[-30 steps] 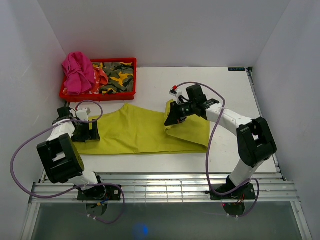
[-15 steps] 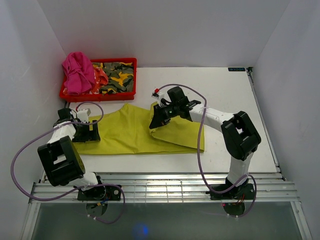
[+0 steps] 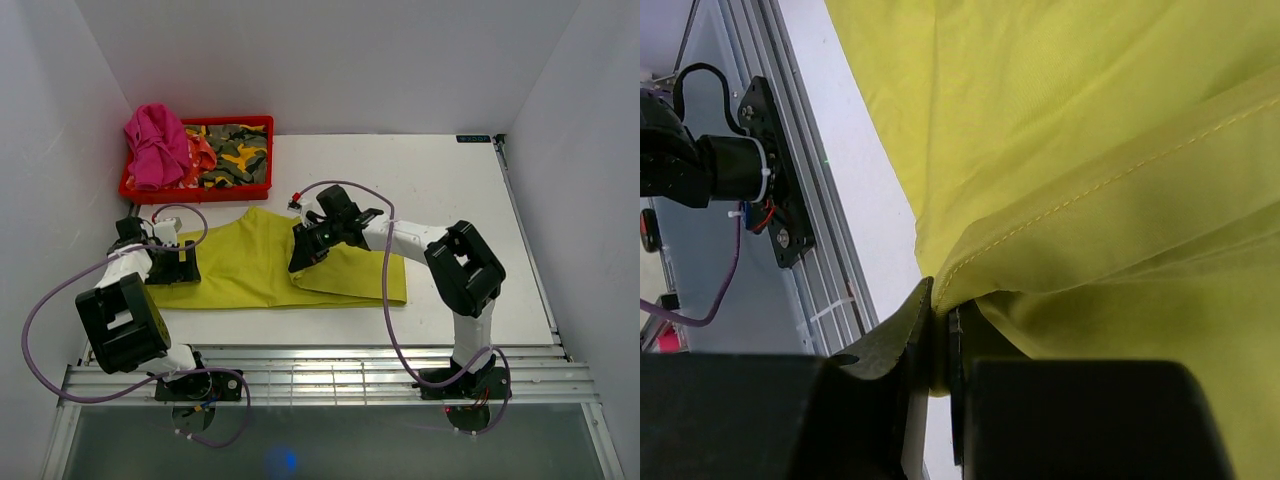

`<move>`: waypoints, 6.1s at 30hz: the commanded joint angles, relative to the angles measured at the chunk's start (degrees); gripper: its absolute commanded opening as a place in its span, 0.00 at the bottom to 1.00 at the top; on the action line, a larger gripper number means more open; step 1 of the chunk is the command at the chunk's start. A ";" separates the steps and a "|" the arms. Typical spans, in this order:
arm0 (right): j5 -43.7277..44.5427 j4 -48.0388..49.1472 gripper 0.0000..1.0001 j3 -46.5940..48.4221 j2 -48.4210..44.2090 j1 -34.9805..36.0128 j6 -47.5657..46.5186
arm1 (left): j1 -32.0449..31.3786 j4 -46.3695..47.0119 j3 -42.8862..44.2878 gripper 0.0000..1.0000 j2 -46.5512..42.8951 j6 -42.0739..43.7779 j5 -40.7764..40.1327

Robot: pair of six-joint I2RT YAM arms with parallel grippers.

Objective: Fold and stack the trousers
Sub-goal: Fold the trousers

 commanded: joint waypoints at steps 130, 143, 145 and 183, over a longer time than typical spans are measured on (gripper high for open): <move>1.74 -53.39 0.08 -5.43 -10.26 -68.80 -51.20 | 0.29 -10.87 7.57 0.98 -8.20 -0.74 9.91; -14.95 -69.58 0.08 3.64 -12.72 -74.98 -58.69 | 0.21 -9.29 6.61 0.86 -0.83 -2.58 23.34; -17.76 -69.41 0.08 3.20 -13.86 -73.92 -57.81 | 0.21 -8.76 6.52 0.85 0.31 -2.67 26.94; -16.63 -0.08 0.08 -2.51 -13.87 -20.48 4.13 | -9.19 -5.25 6.17 0.36 14.73 -9.26 32.58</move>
